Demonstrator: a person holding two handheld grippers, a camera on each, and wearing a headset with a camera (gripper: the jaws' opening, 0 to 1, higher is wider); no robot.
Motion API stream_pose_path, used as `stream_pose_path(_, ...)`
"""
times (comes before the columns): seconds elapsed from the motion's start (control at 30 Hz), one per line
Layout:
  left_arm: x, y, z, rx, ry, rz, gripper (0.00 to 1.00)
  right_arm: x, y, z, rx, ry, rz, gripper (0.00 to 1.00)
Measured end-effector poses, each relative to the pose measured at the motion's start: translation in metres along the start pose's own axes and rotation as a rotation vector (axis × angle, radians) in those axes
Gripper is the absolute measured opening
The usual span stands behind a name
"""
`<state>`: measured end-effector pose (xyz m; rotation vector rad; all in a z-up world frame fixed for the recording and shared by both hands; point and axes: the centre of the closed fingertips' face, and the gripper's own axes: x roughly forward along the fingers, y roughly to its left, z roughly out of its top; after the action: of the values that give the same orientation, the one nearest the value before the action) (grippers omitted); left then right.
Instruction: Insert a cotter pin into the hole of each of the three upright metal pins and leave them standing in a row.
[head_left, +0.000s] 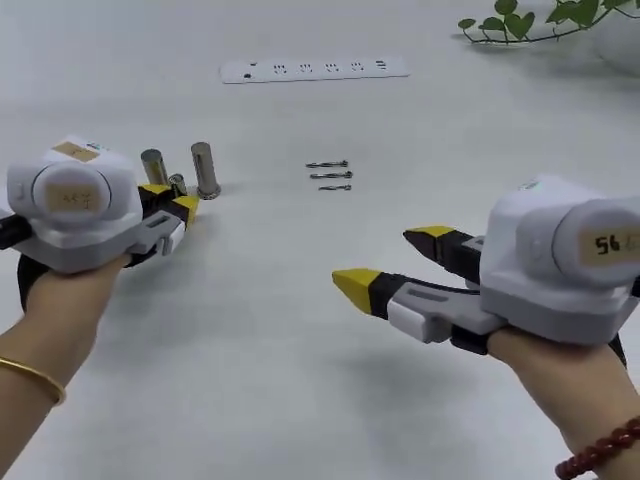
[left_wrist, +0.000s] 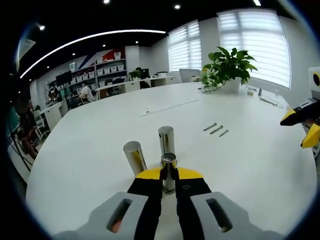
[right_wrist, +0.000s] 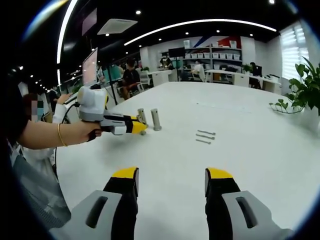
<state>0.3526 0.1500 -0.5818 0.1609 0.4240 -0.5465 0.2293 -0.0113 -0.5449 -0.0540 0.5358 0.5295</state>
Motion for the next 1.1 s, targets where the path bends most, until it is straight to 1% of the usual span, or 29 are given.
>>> stream_pose_path(0.13, -0.001, -0.002, -0.001, -0.027, 0.004, 0.013, 0.05, 0.000, 0.000, 0.002, 0.001, -0.008, -0.003, 0.49)
stream_pose_path(0.2, -0.001, -0.006, -0.001, -0.034, 0.003, 0.011, 0.05, -0.001, 0.000, 0.003, 0.000, -0.011, -0.005, 0.49)
stream_pose_path(0.3, -0.002, -0.015, 0.004, -0.042, -0.015, 0.001, 0.05, -0.002, -0.001, 0.005, 0.003, -0.017, -0.007, 0.49)
stream_pose_path(0.37, -0.002, -0.019, 0.006, -0.053, -0.022, -0.004, 0.05, -0.002, -0.002, 0.005, 0.006, -0.021, -0.010, 0.49)
stream_pose_path(0.4, -0.002, -0.023, 0.007, -0.063, -0.026, -0.007, 0.05, -0.002, -0.002, 0.005, 0.008, -0.020, -0.010, 0.49)
stream_pose_path(0.53, -0.003, -0.037, 0.010, -0.060, -0.033, -0.014, 0.05, -0.003, -0.001, 0.005, 0.011, -0.022, -0.012, 0.49)
stream_pose_path(0.6, -0.003, -0.044, 0.009, -0.074, -0.029, -0.022, 0.05, -0.004, -0.001, 0.005, 0.011, -0.022, -0.010, 0.49)
stream_pose_path(0.77, -0.004, -0.058, 0.005, -0.083, -0.020, -0.032, 0.05, -0.006, 0.000, 0.005, 0.008, -0.019, -0.007, 0.49)
stream_pose_path(0.9, -0.005, -0.066, 0.002, -0.100, -0.011, -0.034, 0.05, -0.007, 0.000, 0.005, 0.019, -0.022, -0.005, 0.48)
stream_pose_path(0.97, -0.005, -0.068, 0.002, -0.094, -0.013, -0.033, 0.05, -0.007, 0.000, 0.005, 0.022, -0.020, -0.004, 0.48)
stream_pose_path(1.1, -0.005, -0.071, 0.002, -0.104, -0.012, -0.039, 0.05, -0.008, 0.001, 0.004, 0.023, -0.018, -0.005, 0.48)
